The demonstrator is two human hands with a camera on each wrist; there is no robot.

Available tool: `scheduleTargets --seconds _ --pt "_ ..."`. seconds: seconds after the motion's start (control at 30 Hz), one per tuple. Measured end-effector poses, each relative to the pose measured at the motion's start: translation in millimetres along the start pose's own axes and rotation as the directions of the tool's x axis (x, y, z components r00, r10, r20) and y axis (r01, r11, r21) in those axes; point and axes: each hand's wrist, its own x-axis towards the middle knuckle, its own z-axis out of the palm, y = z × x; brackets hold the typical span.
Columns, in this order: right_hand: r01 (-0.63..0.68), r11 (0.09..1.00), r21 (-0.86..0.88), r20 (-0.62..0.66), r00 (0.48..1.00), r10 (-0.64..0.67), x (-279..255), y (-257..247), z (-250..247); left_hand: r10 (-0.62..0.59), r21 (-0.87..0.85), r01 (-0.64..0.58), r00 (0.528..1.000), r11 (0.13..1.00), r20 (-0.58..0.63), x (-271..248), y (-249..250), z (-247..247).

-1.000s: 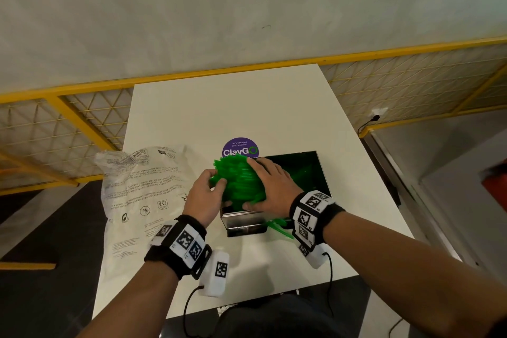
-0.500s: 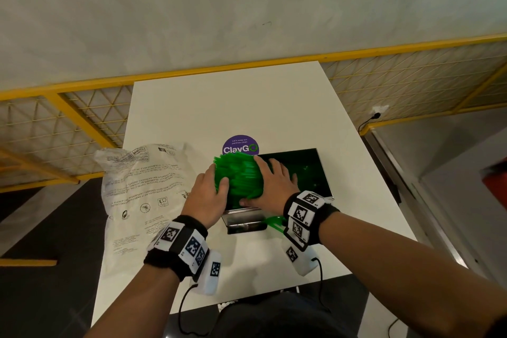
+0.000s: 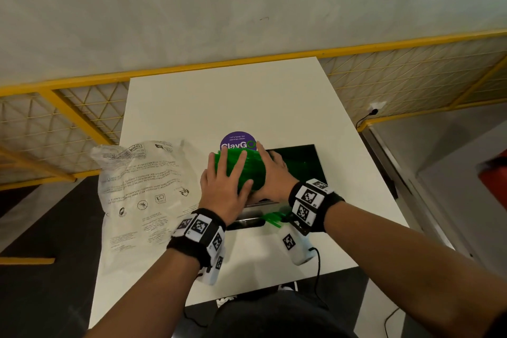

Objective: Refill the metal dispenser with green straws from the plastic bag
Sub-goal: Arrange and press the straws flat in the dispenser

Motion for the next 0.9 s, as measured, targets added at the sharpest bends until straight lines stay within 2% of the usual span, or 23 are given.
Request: scheduleTargets --seconds 0.07,0.2,0.27,0.33,0.37,0.43,0.5,0.57,0.67,0.77,0.83,0.9 --pt "0.050 0.998 0.025 0.041 0.998 -0.051 -3 11 -10 0.019 -0.029 -0.019 1.000 0.999 -0.017 2 0 0" --pt "0.151 0.989 0.013 0.023 0.988 -0.151 -20 32 -28 0.017 -0.080 -0.020 0.999 0.997 -0.038 4 -1 0" --pt "0.160 0.986 -0.042 0.044 0.986 -0.158 -28 42 -33 0.019 -0.037 -0.020 1.000 0.999 -0.011 4 -1 2" --pt "0.183 0.974 -0.135 -0.026 0.982 -0.188 -36 49 -33 0.029 0.019 -0.029 0.999 0.999 0.020 4 -3 5" --pt "0.216 0.960 -0.179 -0.113 0.965 -0.238 -41 52 -32 0.026 0.020 -0.027 0.999 0.999 0.021 5 -5 7" --pt "0.316 0.907 -0.279 -0.248 0.888 -0.386 -56 55 -27 0.025 0.005 -0.025 1.000 1.000 -0.002 4 -6 8" --pt "0.388 0.859 -0.333 -0.202 0.861 -0.467 -70 62 -14 0.025 0.015 -0.024 1.000 1.000 -0.017 3 -6 9" --pt "0.385 0.848 -0.363 -0.104 0.888 -0.447 -79 74 3 0.018 0.011 -0.018 1.000 1.000 -0.009 3 -6 10" --pt "0.335 0.836 -0.434 -0.037 0.921 -0.388 -79 85 31 0.018 -0.001 -0.018 1.000 1.000 -0.015 4 -7 8" --pt "0.143 0.848 -0.511 0.028 0.988 -0.150 -70 80 48 0.014 -0.007 -0.014 1.000 1.000 -0.024 3 -7 9" --pt "0.033 0.843 -0.537 0.020 0.999 -0.027 -61 77 53 0.009 -0.017 -0.010 0.999 1.000 -0.036 3 -7 10" --pt "-0.014 0.835 -0.551 0.005 1.000 0.020 -52 75 59 0.007 -0.022 -0.008 0.999 1.000 -0.040 3 -7 10"
